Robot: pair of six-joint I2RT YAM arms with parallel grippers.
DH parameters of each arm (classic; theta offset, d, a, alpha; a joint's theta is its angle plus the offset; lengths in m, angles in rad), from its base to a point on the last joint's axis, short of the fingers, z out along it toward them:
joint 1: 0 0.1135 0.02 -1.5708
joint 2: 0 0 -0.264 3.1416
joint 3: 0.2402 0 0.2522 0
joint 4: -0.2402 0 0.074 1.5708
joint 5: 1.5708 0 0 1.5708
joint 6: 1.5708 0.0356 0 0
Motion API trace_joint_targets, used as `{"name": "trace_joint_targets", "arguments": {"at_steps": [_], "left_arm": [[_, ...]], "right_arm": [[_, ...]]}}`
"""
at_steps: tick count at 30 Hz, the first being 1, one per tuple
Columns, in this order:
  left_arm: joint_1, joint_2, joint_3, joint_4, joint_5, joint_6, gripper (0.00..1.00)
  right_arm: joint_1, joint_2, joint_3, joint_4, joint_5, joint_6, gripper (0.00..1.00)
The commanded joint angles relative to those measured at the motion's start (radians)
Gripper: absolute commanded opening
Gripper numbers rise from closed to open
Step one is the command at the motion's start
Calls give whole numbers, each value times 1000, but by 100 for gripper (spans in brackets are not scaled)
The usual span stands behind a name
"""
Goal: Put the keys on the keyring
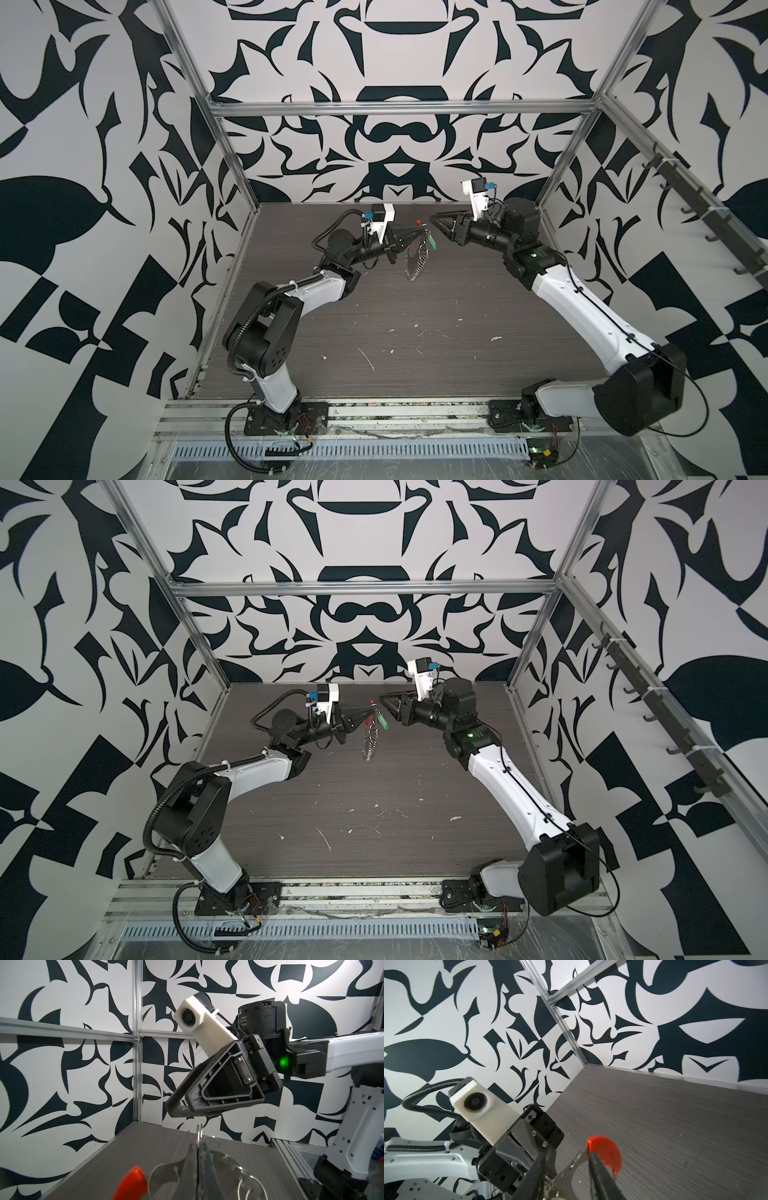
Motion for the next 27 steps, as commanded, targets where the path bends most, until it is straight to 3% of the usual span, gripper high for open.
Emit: {"name": "trace_joint_targets", "arguments": {"at_steps": [1, 5, 11, 19, 24, 27], "left_arm": [[5, 12, 44, 76, 25, -42, 0], [5, 20, 57, 93, 27, -68, 0], [11, 30, 63, 136, 7, -114, 0], [14, 43, 84, 141, 22, -156, 0], [14, 49, 88, 139, 30, -160, 0], [14, 53, 91, 128, 38, -162, 0]], "right_arm": [[3, -18, -12, 121, -96, 11, 37], [3, -12, -23, 132, -130, 14, 36], [6, -5, -37, 149, -147, 20, 26], [10, -3, -43, 157, -156, 21, 24], [13, -1, -42, 161, -156, 18, 10], [15, -1, -41, 162, -153, 15, 7]]}}
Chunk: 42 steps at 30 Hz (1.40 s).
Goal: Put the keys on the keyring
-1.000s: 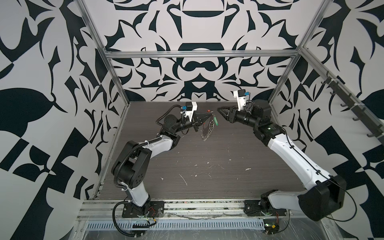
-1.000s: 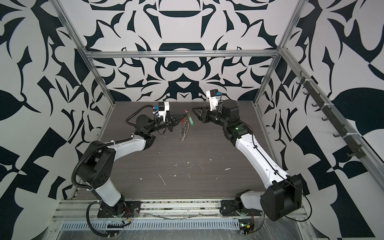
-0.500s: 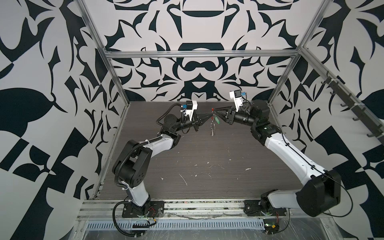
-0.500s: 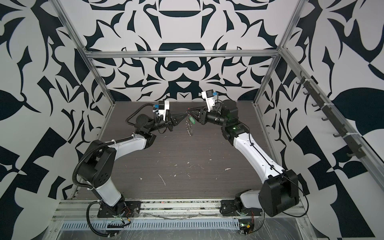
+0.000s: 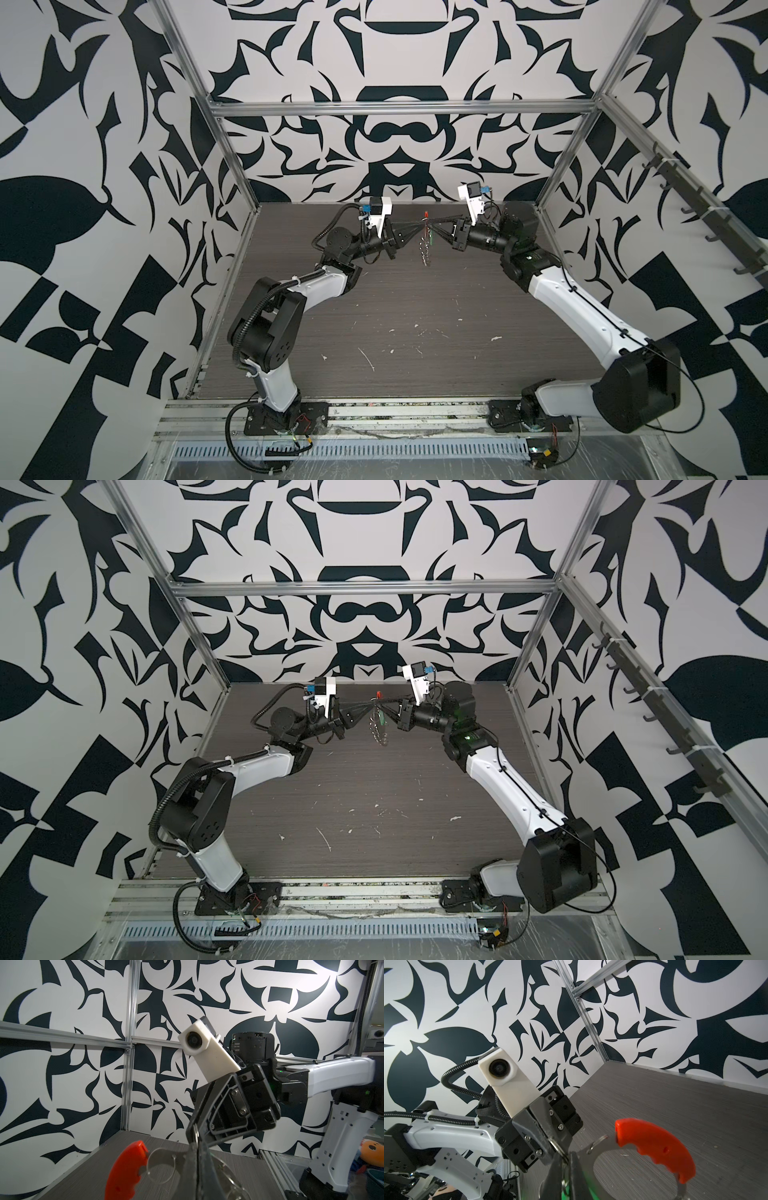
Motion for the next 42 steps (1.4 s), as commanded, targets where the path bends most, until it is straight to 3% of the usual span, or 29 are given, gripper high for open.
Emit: {"name": "trace_joint_targets", "arguments": {"at_steps": [1, 6, 12, 15, 17, 21, 25, 28, 33, 42], "left_arm": [[4, 14, 38, 43, 15, -17, 0], [3, 14, 40, 18, 20, -6, 0], [4, 3, 40, -43, 26, 32, 0], [12, -7, 31, -79, 25, 61, 18], [27, -24, 20, -125, 41, 94, 23], [66, -105, 36, -437, 131, 286, 23], [63, -168, 203, -1145, 200, 725, 24], [63, -147, 331, -1435, 236, 866, 27], [64, -95, 456, -1653, 255, 939, 27], [63, -98, 481, -1689, 242, 894, 29]], "right_arm": [[13, -7, 11, 64, -25, -7, 7], [17, -10, 10, 53, -10, -24, 0], [20, -38, 4, 27, 39, -60, 0], [21, -47, 10, -6, 60, -87, 0], [21, -50, 25, -61, 72, -126, 0], [35, -40, 94, -254, 116, -266, 0], [74, -21, 144, -387, 186, -374, 0], [89, -13, 144, -393, 213, -390, 0], [108, -10, 151, -401, 238, -404, 0], [114, -12, 153, -412, 267, -412, 0]]}}
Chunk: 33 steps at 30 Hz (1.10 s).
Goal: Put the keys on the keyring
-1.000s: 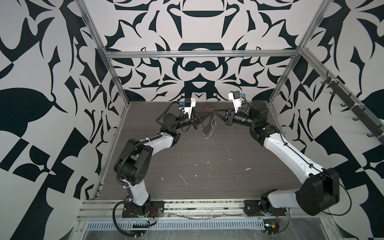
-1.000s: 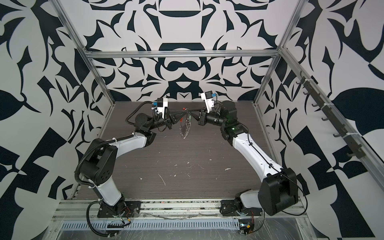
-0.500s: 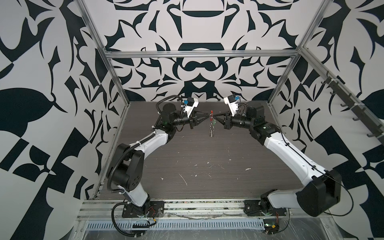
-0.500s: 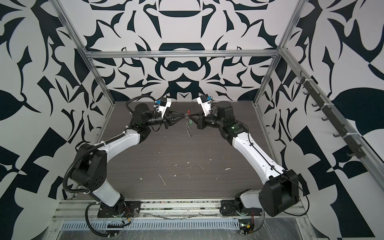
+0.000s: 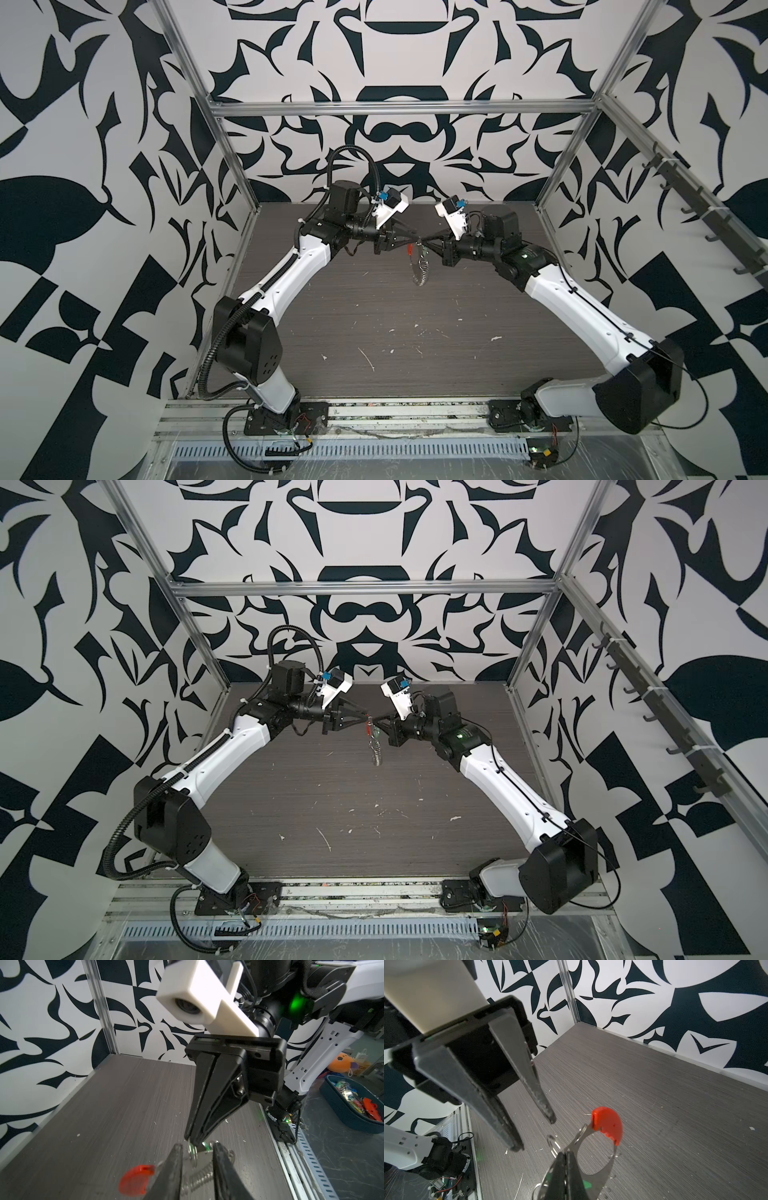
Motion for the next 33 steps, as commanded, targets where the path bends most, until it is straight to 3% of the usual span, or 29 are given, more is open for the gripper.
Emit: {"name": "trace_joint_targets", "arguments": {"at_steps": [1, 15, 21, 23, 27, 28, 31, 33], "left_arm": [[-2, 16, 32, -87, 15, 9, 29], [-6, 64, 62, -64, 18, -11, 26], [-6, 69, 66, -71, 31, -11, 10], [-6, 75, 69, -70, 44, -13, 0], [-6, 83, 69, -68, 75, -11, 0], [-6, 82, 64, -58, 80, -11, 0], [2, 68, 34, -9, 77, -18, 0], [10, 57, 11, 42, 68, -55, 0]], "right_arm": [[8, -10, 53, 41, 13, -19, 0], [29, -5, 69, 24, 22, -30, 0], [35, 0, 75, 22, 24, -32, 0], [37, 2, 76, 21, 24, -34, 0], [43, 2, 75, 17, 26, -32, 0], [43, -3, 72, 18, 29, -27, 3], [42, -36, 39, 45, 58, -8, 28], [38, -73, 1, 57, 106, -13, 35]]}}
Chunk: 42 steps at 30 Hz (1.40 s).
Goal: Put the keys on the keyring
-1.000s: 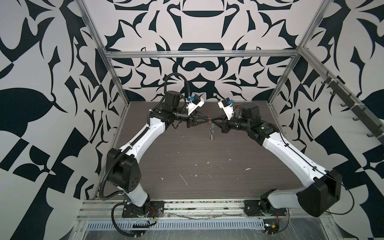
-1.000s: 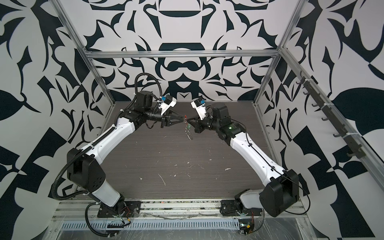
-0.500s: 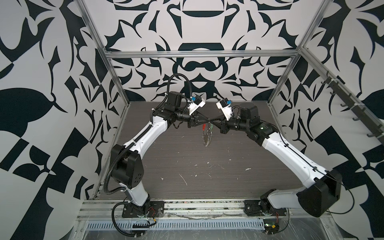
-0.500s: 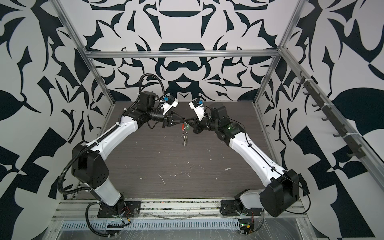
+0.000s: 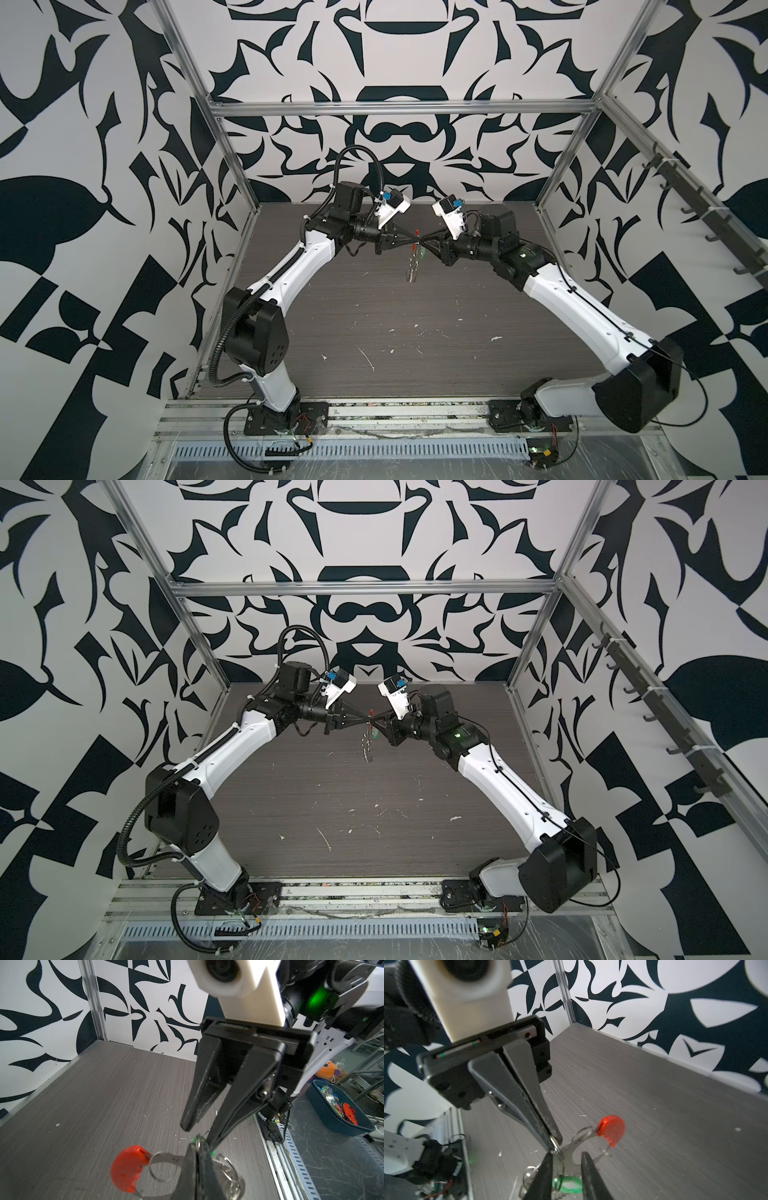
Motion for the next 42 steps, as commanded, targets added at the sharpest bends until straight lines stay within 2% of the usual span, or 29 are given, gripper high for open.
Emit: {"name": "trace_joint_targets", "arguments": {"at_steps": [1, 10, 20, 25, 33, 35, 38, 42], "left_arm": [[11, -15, -34, 84, 30, -38, 0], [14, -35, -45, 113, 52, -61, 0], [15, -50, -46, 120, 74, -67, 0], [15, -53, -48, 121, 77, -68, 0], [14, -55, -42, 117, 82, -69, 0], [15, -58, -41, 111, 82, -66, 0], [21, -64, -39, 94, 83, -52, 0], [24, -63, -39, 82, 90, -46, 0]], "right_arm": [[4, -87, -35, 63, 51, 6, 37], [-11, -85, -81, 60, 10, -15, 40], [-11, -37, -53, 68, -25, -49, 39], [-11, -28, -62, 81, -42, -52, 28], [-11, -33, -63, 67, -75, -67, 23], [-11, -35, -56, 44, -68, -81, 24], [-18, -62, -56, 10, -44, -101, 35], [-50, -117, -86, 23, -75, -81, 40]]}}
